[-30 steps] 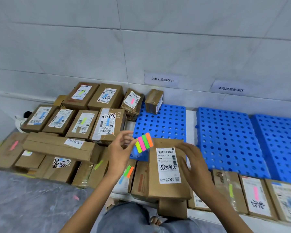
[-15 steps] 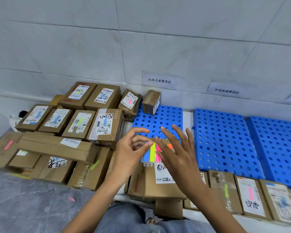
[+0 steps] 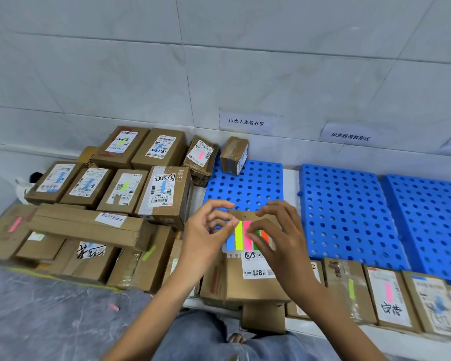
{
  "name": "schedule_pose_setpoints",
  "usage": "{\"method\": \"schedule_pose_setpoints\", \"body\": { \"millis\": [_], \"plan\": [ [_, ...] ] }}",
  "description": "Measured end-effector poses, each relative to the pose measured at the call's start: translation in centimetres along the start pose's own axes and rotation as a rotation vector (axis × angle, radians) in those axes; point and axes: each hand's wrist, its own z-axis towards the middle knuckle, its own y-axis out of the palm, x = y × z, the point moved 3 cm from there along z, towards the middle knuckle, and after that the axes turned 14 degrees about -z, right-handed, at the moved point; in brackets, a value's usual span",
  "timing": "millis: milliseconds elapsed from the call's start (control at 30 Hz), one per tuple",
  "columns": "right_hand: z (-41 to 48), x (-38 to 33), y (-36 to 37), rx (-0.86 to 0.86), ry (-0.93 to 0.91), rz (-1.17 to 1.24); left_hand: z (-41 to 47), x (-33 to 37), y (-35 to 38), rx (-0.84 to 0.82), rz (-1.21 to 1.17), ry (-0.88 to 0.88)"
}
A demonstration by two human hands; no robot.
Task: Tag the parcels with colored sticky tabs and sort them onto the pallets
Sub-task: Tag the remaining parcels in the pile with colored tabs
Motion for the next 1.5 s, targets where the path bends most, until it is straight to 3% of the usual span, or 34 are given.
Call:
{"method": "schedule_pose_setpoints", "body": {
  "millis": [367, 567, 767, 933, 1000, 1100, 1200, 1400, 1500],
  "plan": [
    [-1.8, 3.0, 0.7, -0.476, 0.331, 0.414, 0.6, -4.4, -3.7, 0.214, 0.065, -0.047],
    [-3.8, 6.2, 7.3, -0.704, 0.306, -0.039, 0.7, -6.2, -5.9, 0.253, 0.159, -0.062],
    [-6.7, 6.6, 9.6, -0.496, 0.358, -0.013, 0.3, -6.5, -6.3, 0.255, 0.139, -0.049],
    [-8.0, 7.5, 9.3, -0.704, 0.286, -0.070, -0.1, -6.7, -6.7, 0.257, 0.132, -0.042],
    [-7.7, 7.6, 8.6, -0.707, 0.300, -0.062, 0.0, -6.5, -6.2, 0.242, 0.121, -0.035],
    [-5.6, 6.4, 6.5, -0.556, 0.547, 0.349, 1.1, -6.1, -3.8, 0.181, 0.093, -0.029],
    [-3.8, 5.3, 5.5, -0.540, 0.747, 0.728, 2.5, -5.9, -0.3, 0.058, 0.099, 0.011],
    [-4.5, 10.4, 4.3, -0.157, 1.147, 0.768, 3.5, -6.9, 1.5, 0.083, 0.080, -0.004],
    [-5.8, 14.1, 5.4, -0.198, 1.273, 0.569, 3.0, -9.1, -0.2, 0.112, 0.203, -0.095]
  ]
}}
